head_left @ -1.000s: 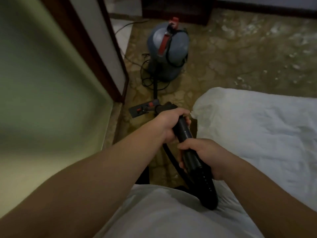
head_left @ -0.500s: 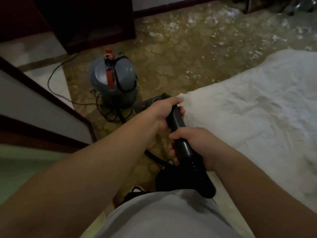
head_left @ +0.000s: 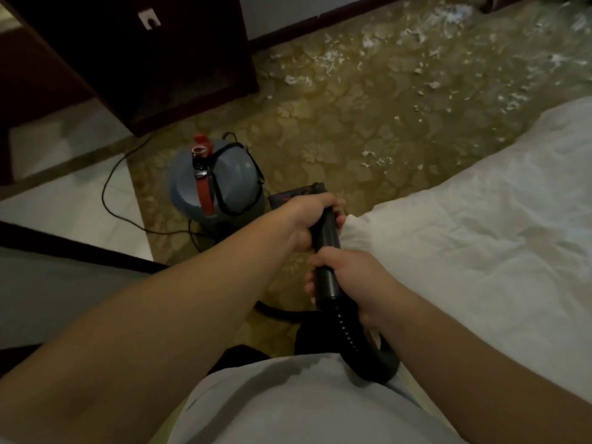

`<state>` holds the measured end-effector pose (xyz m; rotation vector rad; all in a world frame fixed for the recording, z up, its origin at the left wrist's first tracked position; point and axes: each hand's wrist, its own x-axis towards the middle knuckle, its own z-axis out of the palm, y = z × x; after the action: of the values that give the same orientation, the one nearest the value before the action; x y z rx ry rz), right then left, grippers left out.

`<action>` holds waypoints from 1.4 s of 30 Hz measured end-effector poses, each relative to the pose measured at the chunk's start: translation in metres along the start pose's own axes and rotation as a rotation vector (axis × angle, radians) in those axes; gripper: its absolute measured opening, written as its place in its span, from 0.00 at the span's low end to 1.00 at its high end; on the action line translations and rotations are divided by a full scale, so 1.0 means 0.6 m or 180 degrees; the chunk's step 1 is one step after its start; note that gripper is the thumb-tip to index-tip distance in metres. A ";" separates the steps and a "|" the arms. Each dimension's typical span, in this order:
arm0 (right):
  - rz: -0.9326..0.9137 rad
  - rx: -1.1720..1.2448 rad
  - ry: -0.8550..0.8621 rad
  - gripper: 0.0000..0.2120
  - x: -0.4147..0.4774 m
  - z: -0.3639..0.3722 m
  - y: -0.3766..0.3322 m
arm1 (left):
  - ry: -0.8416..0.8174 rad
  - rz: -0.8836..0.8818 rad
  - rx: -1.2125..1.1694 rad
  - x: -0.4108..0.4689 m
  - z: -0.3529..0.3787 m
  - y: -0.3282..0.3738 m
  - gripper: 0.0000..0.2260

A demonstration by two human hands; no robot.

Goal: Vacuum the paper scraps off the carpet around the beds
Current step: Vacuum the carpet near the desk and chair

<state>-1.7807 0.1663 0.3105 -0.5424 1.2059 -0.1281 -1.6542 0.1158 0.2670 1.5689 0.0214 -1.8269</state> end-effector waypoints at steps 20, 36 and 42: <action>0.0115 0.0729 0.0633 0.07 0.255 -0.058 -0.316 | -0.0305 -0.0718 0.1074 0.314 0.117 0.318 0.07; 0.0273 0.1633 0.1295 0.10 0.418 -0.003 -0.594 | -0.0977 -0.1173 0.2087 0.470 0.179 0.607 0.09; 0.0264 0.1692 0.1352 0.09 0.452 -0.011 -0.604 | -0.1004 -0.1406 0.2315 0.501 0.193 0.623 0.09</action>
<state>-1.6193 -0.2515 0.2458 0.0071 1.5316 -0.4963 -1.5606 -0.3631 0.1951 1.8165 -0.5364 -2.6093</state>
